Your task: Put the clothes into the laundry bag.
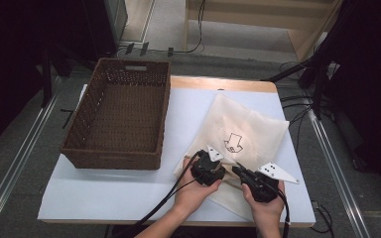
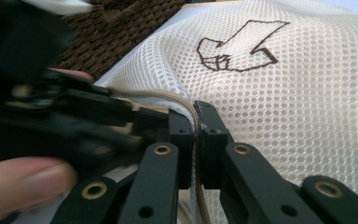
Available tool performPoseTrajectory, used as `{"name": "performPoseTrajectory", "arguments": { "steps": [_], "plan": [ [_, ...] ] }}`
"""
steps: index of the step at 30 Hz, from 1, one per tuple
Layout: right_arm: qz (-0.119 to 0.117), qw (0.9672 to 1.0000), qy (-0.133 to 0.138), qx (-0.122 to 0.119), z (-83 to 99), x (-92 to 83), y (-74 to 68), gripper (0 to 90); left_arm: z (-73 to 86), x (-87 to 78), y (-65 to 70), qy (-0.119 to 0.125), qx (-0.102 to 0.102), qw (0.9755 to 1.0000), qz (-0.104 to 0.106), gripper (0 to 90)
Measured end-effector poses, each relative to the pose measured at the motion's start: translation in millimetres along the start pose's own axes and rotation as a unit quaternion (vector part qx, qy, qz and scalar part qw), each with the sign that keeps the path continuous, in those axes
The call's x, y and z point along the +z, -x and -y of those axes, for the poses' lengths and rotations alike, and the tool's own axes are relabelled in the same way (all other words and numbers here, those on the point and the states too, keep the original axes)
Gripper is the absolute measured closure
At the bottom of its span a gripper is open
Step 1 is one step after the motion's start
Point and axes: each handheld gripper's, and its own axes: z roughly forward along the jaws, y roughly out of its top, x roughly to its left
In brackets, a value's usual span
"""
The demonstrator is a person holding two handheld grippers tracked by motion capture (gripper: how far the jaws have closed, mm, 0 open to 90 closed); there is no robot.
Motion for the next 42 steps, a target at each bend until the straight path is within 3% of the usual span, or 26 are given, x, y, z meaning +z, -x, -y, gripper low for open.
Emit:
{"name": "performPoseTrajectory", "arguments": {
  "steps": [3,4,6,8,10,11,13,15,18,20,23,26,27,29,30,33,36,39,42],
  "plan": [
    [0.001,1.0,0.001,-0.004,-1.3,0.0,-0.2,87.5,5.3,-17.3,-2.5,0.019,0.002,0.9995,0.025,55.6],
    [0.002,1.0,0.001,-0.003,-1.3,0.2,-0.1,87.5,7.8,-23.1,-3.0,0.034,0.001,0.9985,0.043,56.4],
    [-0.001,1.0,0.001,0.001,-1.4,0.7,0.5,87.5,11.7,-28.7,2.3,0.048,0.014,0.9971,0.058,62.4],
    [-0.001,1.0,-0.001,0.002,-1.3,1.4,0.6,87.5,12.4,-22.1,11.0,0.023,0.037,0.9971,0.062,64.5],
    [-0.001,1.0,0.0,0.005,-0.9,2.4,0.9,87.5,11.8,-9.6,16.0,-0.021,0.05,0.998,0.033,64.6],
    [-0.002,1.0,-0.002,0.006,-0.5,2.4,0.7,87.5,11.6,-1.1,17.3,-0.044,0.043,0.9979,0.019,66.0],
    [-0.002,1.0,-0.001,0.004,-0.3,2.2,-0.3,87.5,8.5,5.0,17.9,-0.04,0.028,0.9988,0.008,71.8],
    [-0.003,1.0,-0.001,0.005,-0.4,1.5,-1.4,87.5,2.1,11.1,18.5,-0.053,0.024,0.9983,0.006,79.7],
    [-0.005,1.0,-0.001,0.003,-0.1,1.7,-1.6,87.5,-7.8,20.7,18.2,-0.047,0.022,0.9986,-0.007,83.7],
    [-0.006,0.9999,-0.004,0.007,0.5,2.5,-1.5,87.6,-14.4,27.3,14.3,-0.035,0.017,0.9987,-0.035,86.6],
    [-0.005,1.0,-0.004,0.007,1.2,2.6,1.0,87.7,-20.5,31.9,2.5,-0.01,-0.035,0.9984,-0.044,86.7],
    [-0.004,0.9999,-0.006,0.01,1.7,2.2,3.6,87.8,-24.3,38.2,-6.5,-0.019,-0.043,0.9968,-0.065,86.2],
    [-0.003,0.9999,-0.007,0.011,2.1,2.8,4.1,87.8,-25.5,40.0,-10.4,-0.015,-0.042,0.9971,-0.062,86.3],
    [-0.001,0.9999,-0.011,0.01,3.3,4.7,4.4,87.8,-27.9,44.0,-12.9,-0.011,-0.012,0.9971,-0.074,85.7],
    [0.0,0.9998,-0.014,0.011,3.8,5.1,4.0,87.8,-28.9,44.4,-13.0,-0.012,-0.01,0.9971,-0.074,85.0],
    [0.005,0.9999,-0.014,0.006,4.1,5.1,4.5,87.7,-25.4,37.6,-15.0,-0.005,-0.001,0.9988,-0.048,76.0],
    [0.009,0.9999,-0.011,0.006,3.4,3.2,6.5,87.7,-15.7,17.1,-16.9,0.016,0.001,0.9997,-0.02,63.5],
    [0.008,0.9998,-0.01,0.013,3.5,3.2,8.6,87.7,-6.1,-6.7,-23.2,0.034,0.001,0.9994,-0.009,61.5],
    [0.008,0.9999,-0.013,0.007,4.1,5.5,7.2,87.7,2.3,-24.2,-29.6,0.036,0.002,0.9992,-0.014,61.6]
  ]
}}
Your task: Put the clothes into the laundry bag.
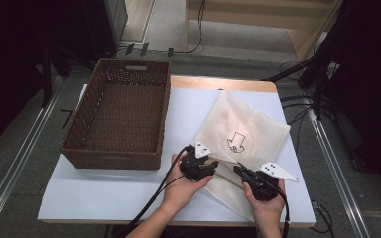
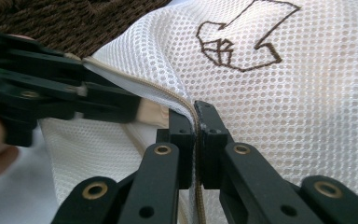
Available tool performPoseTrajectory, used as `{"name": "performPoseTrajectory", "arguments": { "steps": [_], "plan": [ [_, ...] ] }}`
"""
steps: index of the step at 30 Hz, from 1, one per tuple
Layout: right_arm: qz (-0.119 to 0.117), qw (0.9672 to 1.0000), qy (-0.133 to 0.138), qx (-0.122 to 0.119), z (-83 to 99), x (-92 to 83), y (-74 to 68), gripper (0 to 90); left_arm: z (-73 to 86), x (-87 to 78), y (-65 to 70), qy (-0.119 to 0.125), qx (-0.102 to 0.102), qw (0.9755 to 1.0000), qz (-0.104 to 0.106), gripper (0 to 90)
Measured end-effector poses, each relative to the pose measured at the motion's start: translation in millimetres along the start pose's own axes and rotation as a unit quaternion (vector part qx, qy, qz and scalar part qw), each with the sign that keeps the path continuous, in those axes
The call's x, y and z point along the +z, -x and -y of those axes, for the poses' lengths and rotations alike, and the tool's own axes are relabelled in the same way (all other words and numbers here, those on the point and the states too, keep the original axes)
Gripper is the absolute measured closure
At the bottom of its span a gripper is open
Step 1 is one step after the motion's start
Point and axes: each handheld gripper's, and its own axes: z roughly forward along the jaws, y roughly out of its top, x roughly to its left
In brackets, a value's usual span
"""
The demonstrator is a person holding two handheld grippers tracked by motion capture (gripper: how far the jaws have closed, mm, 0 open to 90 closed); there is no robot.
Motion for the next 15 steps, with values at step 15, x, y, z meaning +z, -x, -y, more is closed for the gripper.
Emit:
{"name": "performPoseTrajectory", "arguments": {
  "steps": [15],
  "plan": [
    [-0.003,0.9999,0.0,-0.01,0.0,2.1,-5.0,87.6,1.0,29.0,0.1,-0.058,0.01,0.9923,-0.109,71.8]
  ]
}}
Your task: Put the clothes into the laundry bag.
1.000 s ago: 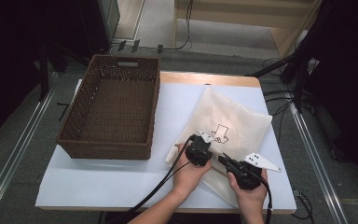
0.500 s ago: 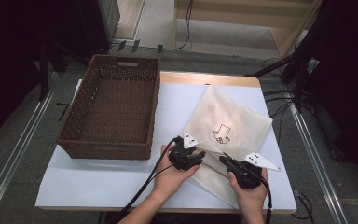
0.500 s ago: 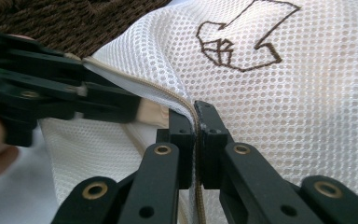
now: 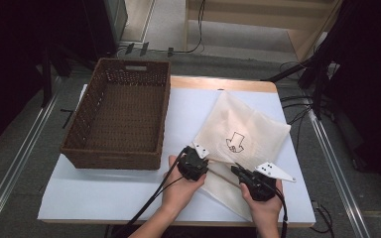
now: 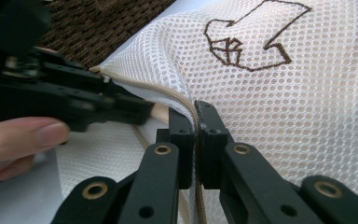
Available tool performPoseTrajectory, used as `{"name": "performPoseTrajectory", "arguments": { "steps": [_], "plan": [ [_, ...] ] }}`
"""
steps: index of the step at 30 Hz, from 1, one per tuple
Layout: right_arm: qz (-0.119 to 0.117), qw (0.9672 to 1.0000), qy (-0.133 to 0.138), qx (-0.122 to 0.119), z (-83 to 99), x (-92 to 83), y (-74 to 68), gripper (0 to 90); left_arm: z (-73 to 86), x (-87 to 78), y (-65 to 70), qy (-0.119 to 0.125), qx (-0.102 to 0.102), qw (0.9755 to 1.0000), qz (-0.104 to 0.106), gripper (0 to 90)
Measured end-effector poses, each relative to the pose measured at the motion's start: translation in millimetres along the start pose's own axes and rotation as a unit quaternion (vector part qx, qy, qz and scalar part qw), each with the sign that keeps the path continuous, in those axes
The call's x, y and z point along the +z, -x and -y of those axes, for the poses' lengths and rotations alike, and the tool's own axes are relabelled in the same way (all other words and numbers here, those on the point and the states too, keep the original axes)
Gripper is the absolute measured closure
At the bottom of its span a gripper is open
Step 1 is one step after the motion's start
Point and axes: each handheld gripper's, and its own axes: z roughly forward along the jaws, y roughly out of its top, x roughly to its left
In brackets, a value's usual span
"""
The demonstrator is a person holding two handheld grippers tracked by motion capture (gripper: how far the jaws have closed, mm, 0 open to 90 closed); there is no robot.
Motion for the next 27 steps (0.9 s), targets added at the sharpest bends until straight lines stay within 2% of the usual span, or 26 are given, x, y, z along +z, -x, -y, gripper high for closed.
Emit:
{"name": "performPoseTrajectory", "arguments": {
  "steps": [4,5,7,11,13,17,18,19,21,23,25,27],
  "plan": [
    [-0.001,1.0,-0.001,0.0,-0.2,-0.3,0.0,87.6,-7.8,8.1,2.4,0.002,0.005,1.0,-0.005,80.9],
    [-0.001,1.0,-0.001,0.0,-0.2,0.0,-0.2,87.6,-9.6,9.9,1.3,0.003,0.0,1.0,-0.001,83.2],
    [-0.003,1.0,-0.003,-0.001,0.3,0.9,-0.9,87.6,-12.9,15.7,-2.5,0.017,-0.028,0.9994,0.009,85.9],
    [0.0,0.9998,-0.012,-0.016,1.3,3.6,-3.7,87.6,-16.7,21.5,-6.0,0.03,-0.058,0.9977,0.018,85.3],
    [0.005,0.9993,-0.021,-0.03,2.5,4.5,-5.2,87.5,-14.4,14.5,-4.8,0.024,-0.054,0.9975,0.037,78.5],
    [0.008,0.9986,-0.038,-0.037,7.0,5.9,-1.9,87.0,7.4,-16.9,-3.7,0.039,-0.025,0.9968,0.066,71.5],
    [0.007,0.9983,-0.043,-0.037,8.3,6.8,-0.8,86.7,13.2,-25.9,-5.6,0.046,-0.018,0.996,0.075,70.4],
    [0.008,0.9979,-0.051,-0.038,9.5,7.9,0.1,86.1,17.1,-35.1,-7.3,0.052,-0.011,0.996,0.073,69.8],
    [0.005,0.997,-0.068,-0.036,11.7,11.0,1.9,83.2,21.0,-53.4,-13.3,0.087,-0.02,0.9926,0.082,69.0],
    [0.002,0.996,-0.08,-0.039,13.0,13.0,2.7,79.1,18.8,-64.5,-19.1,0.116,-0.026,0.9906,0.067,66.3],
    [-0.004,0.9957,-0.084,-0.04,13.8,12.3,1.3,72.2,13.4,-62.7,-24.8,0.123,-0.038,0.9903,0.053,61.3],
    [-0.015,0.9964,-0.075,-0.036,15.2,7.3,-1.3,63.9,10.4,-54.9,-28.7,0.124,-0.053,0.9904,0.033,57.1]
  ]
}}
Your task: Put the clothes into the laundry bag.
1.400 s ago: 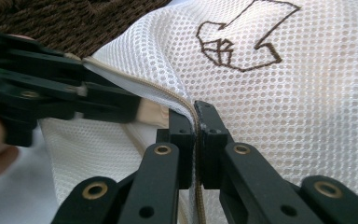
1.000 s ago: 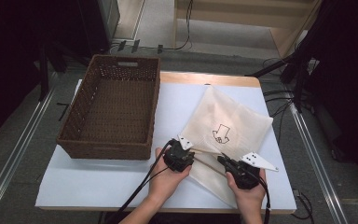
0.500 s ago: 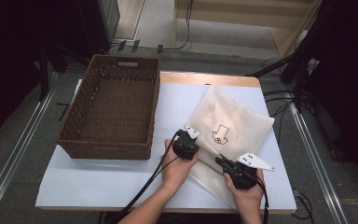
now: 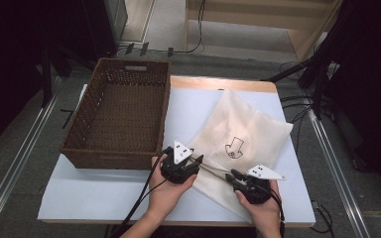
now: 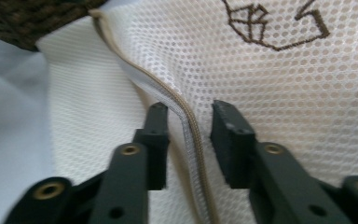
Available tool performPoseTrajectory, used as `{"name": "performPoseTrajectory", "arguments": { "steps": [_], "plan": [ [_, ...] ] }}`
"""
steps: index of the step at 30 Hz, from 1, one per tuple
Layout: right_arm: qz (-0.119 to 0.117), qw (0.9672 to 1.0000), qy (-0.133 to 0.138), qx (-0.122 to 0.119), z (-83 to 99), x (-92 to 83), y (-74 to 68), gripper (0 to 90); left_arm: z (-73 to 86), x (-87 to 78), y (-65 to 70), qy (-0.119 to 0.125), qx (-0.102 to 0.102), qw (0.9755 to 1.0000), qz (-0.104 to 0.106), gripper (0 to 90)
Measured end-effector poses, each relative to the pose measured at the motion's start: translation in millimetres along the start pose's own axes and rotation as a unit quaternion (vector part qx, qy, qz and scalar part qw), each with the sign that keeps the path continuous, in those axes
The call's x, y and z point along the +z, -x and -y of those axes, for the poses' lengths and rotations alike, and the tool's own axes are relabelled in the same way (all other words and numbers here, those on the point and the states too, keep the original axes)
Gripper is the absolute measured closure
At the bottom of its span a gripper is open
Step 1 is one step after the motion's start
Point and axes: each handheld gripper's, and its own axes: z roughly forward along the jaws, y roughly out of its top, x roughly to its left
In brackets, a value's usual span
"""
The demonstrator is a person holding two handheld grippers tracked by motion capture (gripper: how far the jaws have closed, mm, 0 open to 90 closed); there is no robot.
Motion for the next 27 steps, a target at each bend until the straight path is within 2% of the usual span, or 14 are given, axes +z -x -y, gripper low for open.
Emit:
{"name": "performPoseTrajectory", "arguments": {
  "steps": [1,3,4,6,8,10,12,14,15,17,18,22,26,27],
  "plan": [
    [-0.004,1.0,0.009,0.001,1.7,-4.0,-1.6,58.9,0.6,5.1,-1.8,-0.006,0.0,0.9999,-0.013,56.3],
    [-0.01,0.9994,0.032,0.003,6.1,-14.9,-4.4,52.1,4.3,12.8,0.7,-0.012,0.021,0.9986,-0.047,52.9],
    [-0.01,0.999,0.043,0.006,7.9,-21.4,-5.1,49.8,6.5,15.7,2.4,-0.017,0.03,0.9981,-0.051,50.8],
    [-0.005,0.9991,0.041,0.015,10.9,-34.7,-5.0,48.7,11.4,23.8,2.1,-0.043,0.032,0.9977,-0.041,50.0],
    [0.013,0.9987,0.046,0.018,16.3,-45.3,-2.2,46.7,16.2,31.1,-0.3,-0.061,0.03,0.9964,-0.05,48.7],
    [0.043,0.9967,0.059,0.035,22.1,-54.6,3.2,45.2,19.1,36.4,-3.5,-0.072,0.022,0.9959,-0.05,48.5],
    [0.096,0.9908,0.06,0.074,27.8,-60.3,12.0,43.5,21.0,40.1,-4.2,-0.073,0.025,0.9958,-0.05,47.3],
    [0.132,0.9846,0.048,0.105,31.3,-60.0,19.1,41.3,22.6,43.5,-5.1,-0.076,0.027,0.9956,-0.047,45.1],
    [0.151,0.9805,0.037,0.119,33.1,-57.9,22.9,39.2,22.7,43.4,-6.6,-0.073,0.02,0.9962,-0.043,45.0],
    [0.168,0.9751,0.012,0.145,37.0,-53.6,30.2,37.9,22.7,43.0,-9.8,-0.071,0.007,0.9969,-0.034,44.8],
    [0.164,0.9742,0.006,0.154,38.3,-52.5,32.0,38.1,22.8,42.9,-10.0,-0.07,0.006,0.997,-0.032,44.6],
    [0.178,0.9759,-0.009,0.126,34.7,-49.2,31.3,47.4,22.7,43.9,-6.8,-0.077,0.02,0.996,-0.041,43.7],
    [0.211,0.9725,-0.024,0.097,33.1,-46.1,28.9,68.7,22.5,44.2,-9.7,-0.08,0.013,0.9961,-0.035,54.6],
    [0.214,0.972,-0.029,0.092,31.9,-45.2,29.0,71.9,22.7,43.7,-10.6,-0.078,0.012,0.996,-0.042,59.9]
  ]
}}
